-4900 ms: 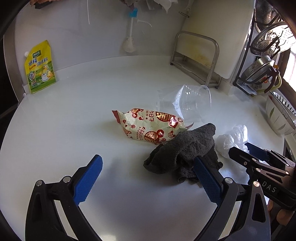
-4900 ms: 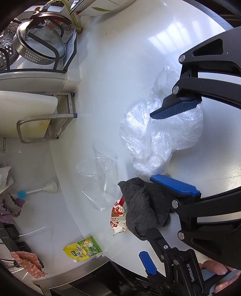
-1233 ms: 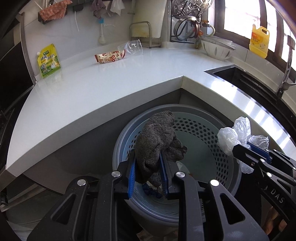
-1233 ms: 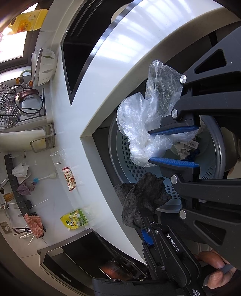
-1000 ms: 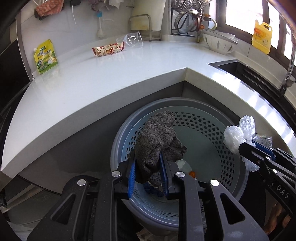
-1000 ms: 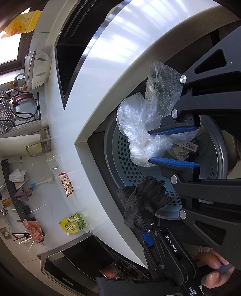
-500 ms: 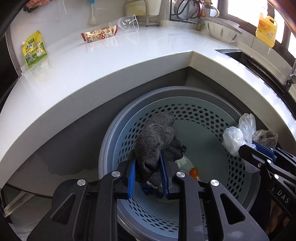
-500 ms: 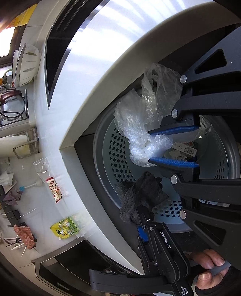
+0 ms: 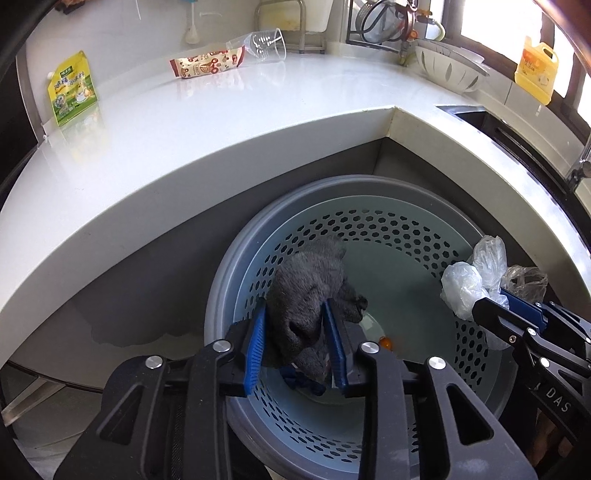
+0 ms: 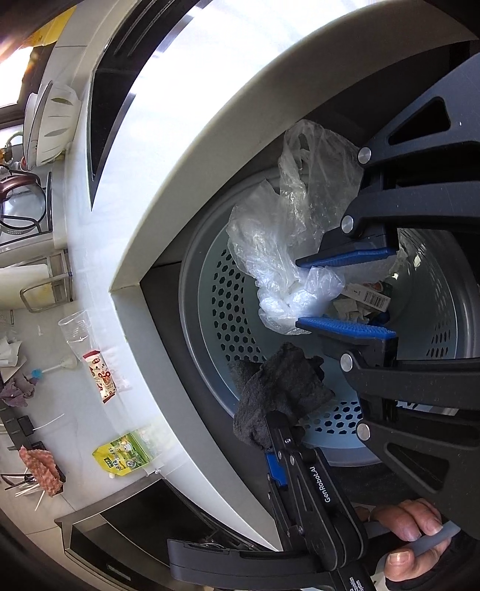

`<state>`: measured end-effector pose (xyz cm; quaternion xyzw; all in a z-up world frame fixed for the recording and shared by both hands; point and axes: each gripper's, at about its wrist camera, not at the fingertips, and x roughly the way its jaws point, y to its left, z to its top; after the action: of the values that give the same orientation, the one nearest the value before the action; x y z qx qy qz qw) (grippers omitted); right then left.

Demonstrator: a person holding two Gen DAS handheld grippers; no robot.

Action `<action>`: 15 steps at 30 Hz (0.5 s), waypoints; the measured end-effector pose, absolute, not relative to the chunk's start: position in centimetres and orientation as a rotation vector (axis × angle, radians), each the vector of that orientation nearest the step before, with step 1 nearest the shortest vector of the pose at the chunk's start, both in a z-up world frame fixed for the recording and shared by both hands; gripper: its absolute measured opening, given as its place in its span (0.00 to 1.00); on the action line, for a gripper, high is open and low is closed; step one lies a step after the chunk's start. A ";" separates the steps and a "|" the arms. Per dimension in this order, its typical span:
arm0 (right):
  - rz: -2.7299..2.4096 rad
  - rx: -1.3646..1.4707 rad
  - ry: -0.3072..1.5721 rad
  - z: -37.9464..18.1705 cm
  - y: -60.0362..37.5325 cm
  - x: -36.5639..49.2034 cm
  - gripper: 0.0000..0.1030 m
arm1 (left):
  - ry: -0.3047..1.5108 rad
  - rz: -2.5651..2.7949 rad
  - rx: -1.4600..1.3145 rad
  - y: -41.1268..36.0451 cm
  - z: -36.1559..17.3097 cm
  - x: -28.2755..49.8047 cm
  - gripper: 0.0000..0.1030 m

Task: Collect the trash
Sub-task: 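Open both tools to drop the cloth and bag into the bin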

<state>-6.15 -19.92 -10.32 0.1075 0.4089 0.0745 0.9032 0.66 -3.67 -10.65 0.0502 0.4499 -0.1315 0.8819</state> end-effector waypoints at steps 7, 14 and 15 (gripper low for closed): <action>0.147 0.223 0.830 -9.8 -20.0 -6.7 0.35 | 0.908 -0.265 0.108 -3.5 -9.8 0.2 0.52; 0.145 0.222 0.816 -9.3 -20.0 -7.0 0.47 | 0.902 -0.258 0.105 -3.2 -9.4 -0.2 0.54; 0.145 0.222 0.814 -9.2 -20.0 -7.1 0.47 | 0.901 -0.257 0.106 -3.2 -9.4 -0.2 0.55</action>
<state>-7.08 -19.97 -9.23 0.1078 0.3949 0.0702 0.9097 -0.21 -3.20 -9.39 0.0509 0.4341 -0.1238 0.8908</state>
